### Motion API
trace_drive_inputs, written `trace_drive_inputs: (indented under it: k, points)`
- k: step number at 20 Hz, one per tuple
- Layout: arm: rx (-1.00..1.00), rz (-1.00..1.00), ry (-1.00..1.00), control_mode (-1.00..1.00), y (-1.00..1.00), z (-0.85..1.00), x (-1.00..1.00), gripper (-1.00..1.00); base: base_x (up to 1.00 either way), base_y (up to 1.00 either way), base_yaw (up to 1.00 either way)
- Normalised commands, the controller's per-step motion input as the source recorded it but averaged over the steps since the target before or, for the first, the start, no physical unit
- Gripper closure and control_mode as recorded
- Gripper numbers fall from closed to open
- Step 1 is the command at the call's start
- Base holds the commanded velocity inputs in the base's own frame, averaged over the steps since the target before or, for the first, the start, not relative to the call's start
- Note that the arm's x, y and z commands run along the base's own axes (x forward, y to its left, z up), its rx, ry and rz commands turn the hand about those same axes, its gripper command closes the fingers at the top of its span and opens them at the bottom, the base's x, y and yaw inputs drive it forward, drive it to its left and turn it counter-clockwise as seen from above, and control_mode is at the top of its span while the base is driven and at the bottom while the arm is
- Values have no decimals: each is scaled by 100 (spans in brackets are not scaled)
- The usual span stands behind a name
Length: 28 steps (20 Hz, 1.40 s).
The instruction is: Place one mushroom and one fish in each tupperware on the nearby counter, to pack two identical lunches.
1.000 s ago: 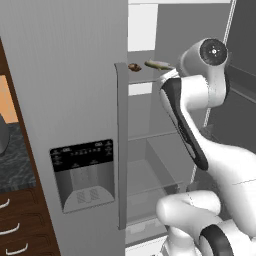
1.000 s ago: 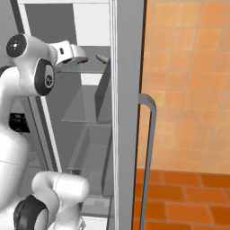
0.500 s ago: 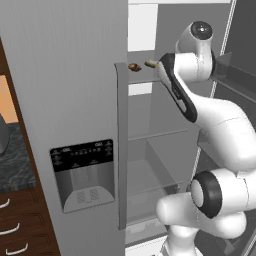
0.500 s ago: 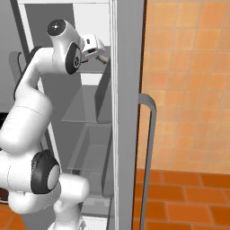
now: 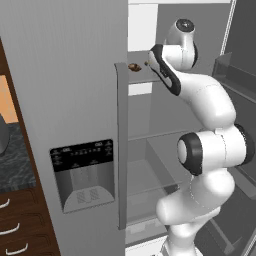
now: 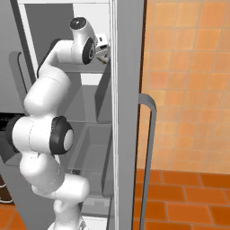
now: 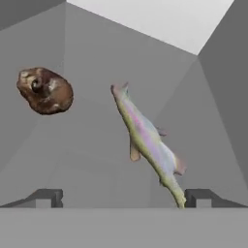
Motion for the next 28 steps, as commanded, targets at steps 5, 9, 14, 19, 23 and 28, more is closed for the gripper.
trace_drive_inputs:
  k: [5,9,14,19,23,28]
  points:
    - [0,1,7,-100,0,-6,87,-100,0,0,0]
    - [0,0,3,-100,-6,-11,46,-100,0,0,0]
    - [1,0,0,-100,-22,-11,15,-100,0,0,0]
    - [0,0,3,-100,0,-42,-38,-100,0,0,0]
    - [0,0,0,-100,0,-73,-2,-100,0,0,0]
    - [0,0,1,-100,2,-71,0,-100,0,0,0]
